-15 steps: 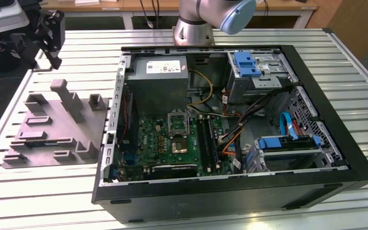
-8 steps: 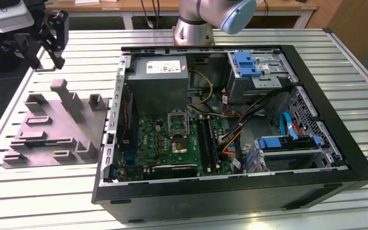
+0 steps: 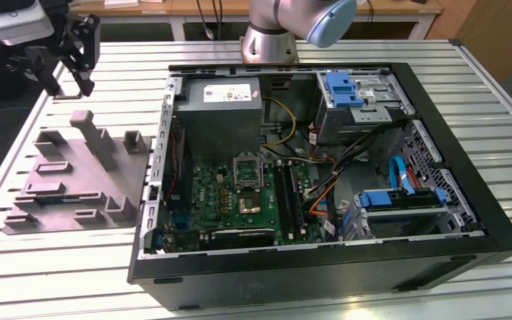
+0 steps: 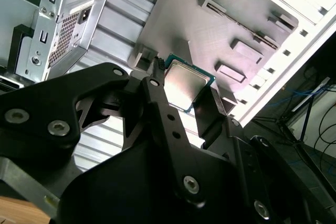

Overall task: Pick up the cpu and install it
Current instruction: 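Pick up the cpu and move it towards the insertion slot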

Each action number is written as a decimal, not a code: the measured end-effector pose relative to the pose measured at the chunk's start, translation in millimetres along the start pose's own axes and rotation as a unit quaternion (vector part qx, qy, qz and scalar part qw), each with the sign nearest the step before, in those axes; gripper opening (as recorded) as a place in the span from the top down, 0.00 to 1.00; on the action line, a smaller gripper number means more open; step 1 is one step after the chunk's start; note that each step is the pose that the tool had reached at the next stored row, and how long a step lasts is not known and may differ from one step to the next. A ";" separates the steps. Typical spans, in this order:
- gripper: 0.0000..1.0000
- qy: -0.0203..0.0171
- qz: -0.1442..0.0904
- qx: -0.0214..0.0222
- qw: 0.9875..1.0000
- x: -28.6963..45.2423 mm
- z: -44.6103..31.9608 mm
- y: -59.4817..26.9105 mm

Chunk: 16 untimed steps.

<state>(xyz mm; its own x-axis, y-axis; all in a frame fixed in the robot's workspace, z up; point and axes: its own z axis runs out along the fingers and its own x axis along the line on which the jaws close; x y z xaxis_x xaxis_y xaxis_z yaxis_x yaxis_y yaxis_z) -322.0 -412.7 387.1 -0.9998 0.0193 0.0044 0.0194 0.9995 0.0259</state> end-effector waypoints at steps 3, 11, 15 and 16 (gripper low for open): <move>0.53 0.000 0.000 0.000 1.000 -2.4 0.0 0.0; 0.53 0.000 0.000 0.000 1.000 -13.3 0.0 0.2; 0.53 0.000 0.000 0.000 1.000 -16.7 -0.1 0.3; 0.53 0.000 0.000 0.000 1.000 -16.9 -0.1 0.3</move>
<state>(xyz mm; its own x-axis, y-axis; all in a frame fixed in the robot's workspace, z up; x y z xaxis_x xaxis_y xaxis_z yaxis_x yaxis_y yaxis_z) -305.1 -412.7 387.1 -0.9998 0.0195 0.0044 0.0196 0.9995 0.0259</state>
